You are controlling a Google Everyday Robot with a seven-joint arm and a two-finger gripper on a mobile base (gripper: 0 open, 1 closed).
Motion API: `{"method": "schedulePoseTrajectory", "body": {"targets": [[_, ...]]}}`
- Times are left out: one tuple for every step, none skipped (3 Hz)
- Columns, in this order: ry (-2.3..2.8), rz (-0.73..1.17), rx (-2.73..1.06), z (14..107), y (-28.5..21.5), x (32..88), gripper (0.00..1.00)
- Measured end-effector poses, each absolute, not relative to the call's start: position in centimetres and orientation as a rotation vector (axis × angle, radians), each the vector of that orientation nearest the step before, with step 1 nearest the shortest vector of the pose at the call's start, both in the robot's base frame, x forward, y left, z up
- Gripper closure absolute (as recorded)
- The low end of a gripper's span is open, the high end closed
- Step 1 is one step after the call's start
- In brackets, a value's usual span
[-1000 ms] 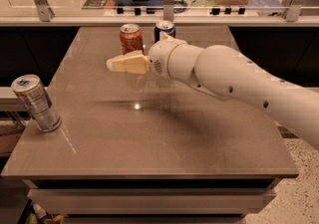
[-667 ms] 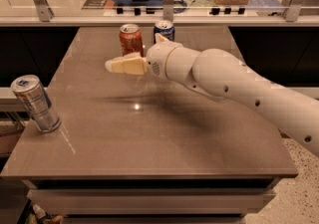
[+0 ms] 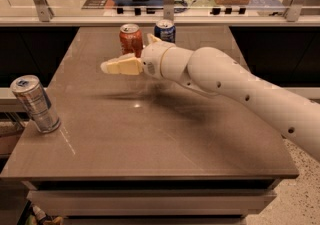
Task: Move coke can near redbull can
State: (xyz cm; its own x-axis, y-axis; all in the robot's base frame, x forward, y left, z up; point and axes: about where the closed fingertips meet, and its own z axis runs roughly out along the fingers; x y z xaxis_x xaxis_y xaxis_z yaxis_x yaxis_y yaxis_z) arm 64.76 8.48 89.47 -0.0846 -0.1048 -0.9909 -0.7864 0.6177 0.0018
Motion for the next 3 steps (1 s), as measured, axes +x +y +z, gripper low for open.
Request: {"method": "schedulePoseTrajectory", "body": {"targets": [[1.569, 0.682, -0.789, 89.5, 9.3, 65.0, 0.00], [1.561, 0.693, -0.807, 89.7, 9.8, 65.6, 0.00], [1.547, 0.705, -0.824, 89.9, 10.2, 66.7, 0.18]]}}
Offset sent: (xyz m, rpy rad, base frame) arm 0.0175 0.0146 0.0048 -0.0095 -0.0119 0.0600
